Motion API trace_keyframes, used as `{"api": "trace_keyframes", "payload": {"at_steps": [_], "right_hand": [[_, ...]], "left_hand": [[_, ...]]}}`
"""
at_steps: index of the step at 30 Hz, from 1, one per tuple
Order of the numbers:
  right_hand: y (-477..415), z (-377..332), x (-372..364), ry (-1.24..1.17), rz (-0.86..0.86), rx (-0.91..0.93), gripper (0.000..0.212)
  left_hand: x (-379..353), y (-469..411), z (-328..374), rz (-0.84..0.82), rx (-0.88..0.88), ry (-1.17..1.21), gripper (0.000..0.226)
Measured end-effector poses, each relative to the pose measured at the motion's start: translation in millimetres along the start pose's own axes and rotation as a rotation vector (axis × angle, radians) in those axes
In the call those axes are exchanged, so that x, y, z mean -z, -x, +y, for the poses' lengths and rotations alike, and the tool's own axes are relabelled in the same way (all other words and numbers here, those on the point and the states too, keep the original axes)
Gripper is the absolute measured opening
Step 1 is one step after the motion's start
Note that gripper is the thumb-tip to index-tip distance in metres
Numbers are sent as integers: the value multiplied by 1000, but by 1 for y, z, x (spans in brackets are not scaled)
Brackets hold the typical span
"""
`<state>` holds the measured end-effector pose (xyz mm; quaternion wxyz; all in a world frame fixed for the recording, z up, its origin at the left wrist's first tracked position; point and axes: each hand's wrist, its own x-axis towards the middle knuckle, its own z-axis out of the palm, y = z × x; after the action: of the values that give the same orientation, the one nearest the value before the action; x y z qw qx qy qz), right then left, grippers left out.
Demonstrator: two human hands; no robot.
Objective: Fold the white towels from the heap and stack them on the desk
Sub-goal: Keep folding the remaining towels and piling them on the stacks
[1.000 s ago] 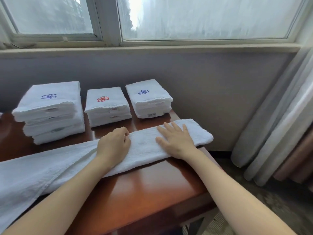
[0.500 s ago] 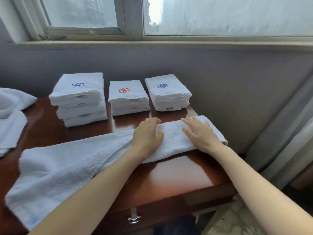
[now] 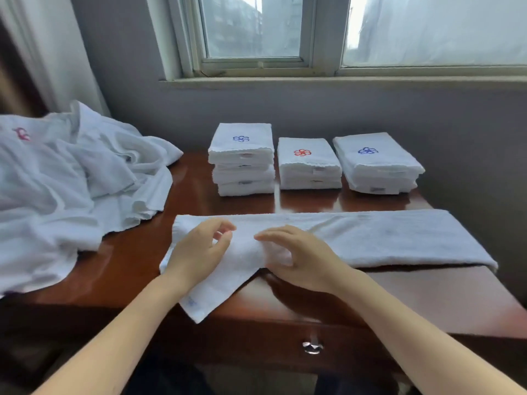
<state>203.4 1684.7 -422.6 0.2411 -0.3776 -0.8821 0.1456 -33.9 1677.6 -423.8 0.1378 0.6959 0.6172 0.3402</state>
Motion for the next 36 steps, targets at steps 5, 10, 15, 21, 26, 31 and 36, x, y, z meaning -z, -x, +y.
{"api": "trace_keyframes", "payload": {"at_steps": [5,10,15,21,26,31,36], "right_hand": [[-21,-32,-27,27,-83,155,54],[-33,-59,-45,8,-191,286,46],[-40,-72,-55,84,-181,372,42],[-39,-75,-60,39,-43,395,19],[-42,-71,-64,-41,-27,282,16],[-44,-71,-64,-84,-54,203,21],[-48,-72,-60,-101,-31,134,24]], "left_hand": [[27,21,-42,46,19,-24,26],[40,26,-70,150,119,-20,28],[43,19,-72,102,143,34,43],[45,-1,-74,104,252,90,48],[45,-20,-73,91,346,241,55],[42,-32,-73,151,286,221,40],[39,-39,-79,152,214,104,20]]}}
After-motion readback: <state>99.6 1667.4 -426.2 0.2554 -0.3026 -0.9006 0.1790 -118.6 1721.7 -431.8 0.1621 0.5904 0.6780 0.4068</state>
